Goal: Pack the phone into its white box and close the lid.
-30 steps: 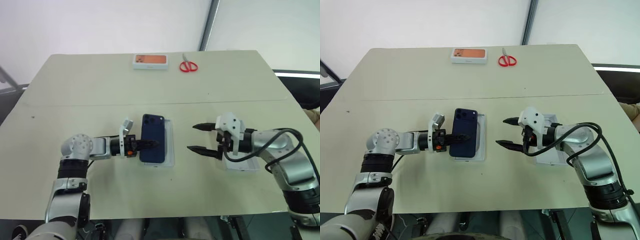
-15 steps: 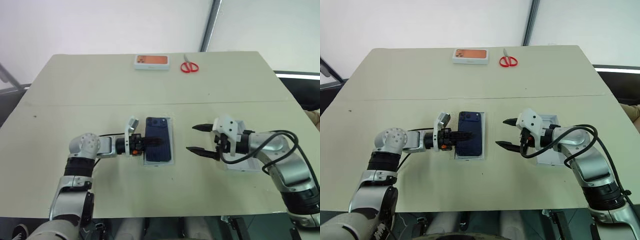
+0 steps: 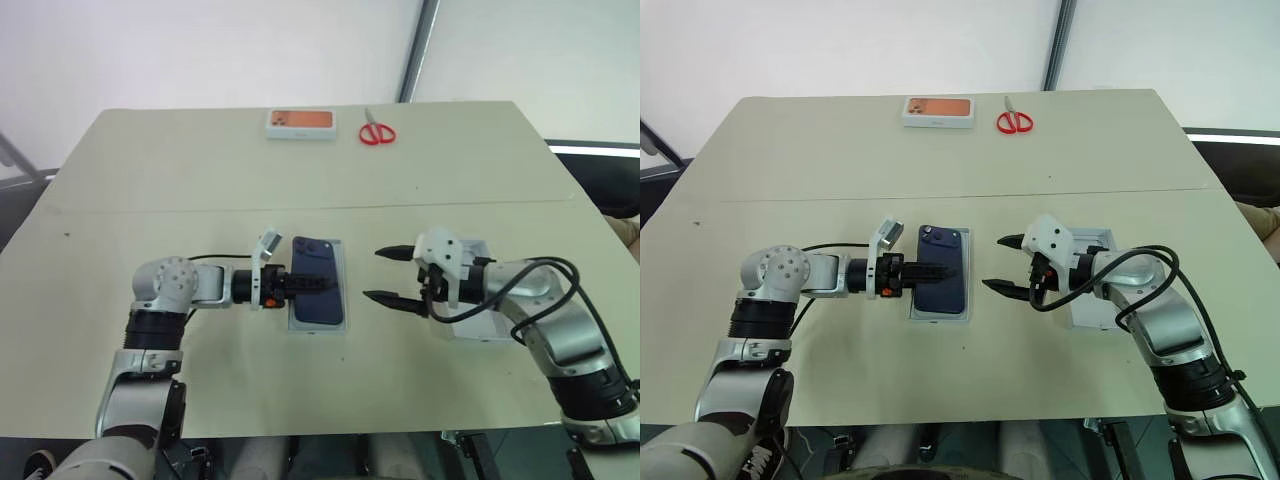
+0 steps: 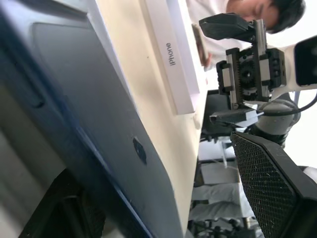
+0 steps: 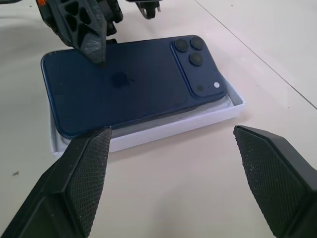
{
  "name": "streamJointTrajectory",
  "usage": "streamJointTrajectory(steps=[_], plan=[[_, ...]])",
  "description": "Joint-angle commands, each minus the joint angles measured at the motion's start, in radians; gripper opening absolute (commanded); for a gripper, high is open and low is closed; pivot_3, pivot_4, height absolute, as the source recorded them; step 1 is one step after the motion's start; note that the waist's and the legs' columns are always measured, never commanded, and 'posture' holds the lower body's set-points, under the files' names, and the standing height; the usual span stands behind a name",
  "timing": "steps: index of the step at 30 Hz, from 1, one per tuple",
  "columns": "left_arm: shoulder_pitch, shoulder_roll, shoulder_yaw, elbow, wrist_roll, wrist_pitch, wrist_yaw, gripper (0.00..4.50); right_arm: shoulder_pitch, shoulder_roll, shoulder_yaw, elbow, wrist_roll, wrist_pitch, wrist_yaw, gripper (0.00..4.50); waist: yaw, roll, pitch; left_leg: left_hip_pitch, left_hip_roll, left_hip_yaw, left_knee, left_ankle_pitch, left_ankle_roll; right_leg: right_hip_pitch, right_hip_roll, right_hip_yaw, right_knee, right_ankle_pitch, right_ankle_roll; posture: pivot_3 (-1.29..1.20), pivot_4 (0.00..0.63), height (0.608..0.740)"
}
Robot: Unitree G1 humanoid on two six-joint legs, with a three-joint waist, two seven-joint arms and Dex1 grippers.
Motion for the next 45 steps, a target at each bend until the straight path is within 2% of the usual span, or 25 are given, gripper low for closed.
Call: streamJointTrajectory(steps=[1,14,23,25,27,28,31,32,34,35,45], plan=[[-0.029,0.029,0.028,-0.05,-0.015,0.005,-0.004,3.73,-0.019,0.006,-0.005,-0.01,-0.002,-0.02,-0.005,4.15,0.0,0.0,0.0,0.0,0.0,0.0,0.0,0.0,0.0,0.0,0.0,0.0,0.0,0.0,0.0,0.0,0.15,0.74],[-0.033,0.123,0.045,-0.081,0.007,-0.031,0.002,3.73,-0.05,0.024,0.023,0.017,-0.023,-0.032,-0.008,4.15,0.0,0.0,0.0,0.0,0.0,0.0,0.0,0.0,0.0,0.0,0.0,0.0,0.0,0.0,0.0,0.0,0.15,0.74],[-0.013,0.239,0.095,-0.093,0.027,-0.08,-0.008,3.73,-0.05,0.025,0.021,0.026,-0.022,-0.026,-0.004,4.15,0.0,0.0,0.0,0.0,0.0,0.0,0.0,0.0,0.0,-0.001,0.0,0.0,0.0,0.0,0.0,0.0,0.15,0.74],[0.005,0.26,0.109,-0.096,0.022,-0.094,-0.023,3.21,-0.052,0.029,0.021,0.029,-0.006,-0.008,0.003,4.15,0.0,0.0,0.0,0.0,0.0,0.0,0.0,0.0,0.0,0.0,0.0,0.0,0.0,0.0,0.0,0.0,0.15,0.74],[0.035,0.277,0.109,-0.118,0.024,-0.106,-0.025,2.49,-0.058,0.028,0.031,0.049,-0.023,-0.009,0.0,3.62,-0.001,0.0,0.0,0.0,0.0,0.0,0.0,0.0,0.0,0.0,0.0,0.0,0.0,0.0,0.0,0.0,0.15,0.74],[0.051,0.278,0.104,-0.123,0.046,-0.128,-0.007,1.87,-0.063,0.027,0.037,0.066,-0.044,-0.019,-0.009,3.28,-0.001,0.0,0.0,0.0,0.0,0.0,0.0,0.0,0.0,0.0,0.0,0.0,0.0,0.0,0.0,0.0,0.15,0.74],[0.075,0.268,0.111,-0.125,0.046,-0.136,0.004,0.31,-0.07,0.035,0.035,0.086,-0.054,-0.032,-0.015,1.74,0.0,0.0,0.0,0.0,0.0,0.0,0.0,0.0,0.0,-0.001,0.0,0.001,0.0,0.0,0.0,0.0,0.15,0.74],[0.085,0.267,0.099,-0.14,0.051,-0.144,0.006,0.0,-0.071,0.034,0.04,0.088,-0.063,-0.042,-0.017,1.23,0.001,0.0,0.0,0.0,0.0,0.0,0.0,0.0,0.0,-0.001,0.0,0.001,0.0,0.0,0.0,0.0,0.15,0.74],[0.107,0.269,0.059,-0.17,0.081,-0.177,0.009,0.0,-0.071,0.034,0.052,0.097,-0.086,-0.06,-0.022,0.23,0.002,0.0,0.0,0.0,0.0,0.0,0.0,0.0,0.0,-0.001,0.0,0.0,0.0,0.0,0.0,0.0,0.15,0.74],[0.117,0.261,0.042,-0.179,0.095,-0.187,0.017,0.0,-0.069,0.035,0.061,0.102,-0.102,-0.071,-0.026,0.07,0.001,0.0,0.0,0.0,0.0,0.0,0.0,0.0,0.0,0.0,0.0,0.0,0.0,0.0,0.0,0.0,0.15,0.74],[0.155,0.18,-0.087,-0.216,0.189,-0.256,0.069,0.0,-0.05,0.047,0.129,0.123,-0.201,-0.11,-0.059,0.07,0.0,0.0,0.0,0.0,0.0,0.0,0.0,0.0,0.0,-0.001,0.0,0.001,0.0,0.0,0.0,0.0,0.15,0.74]])
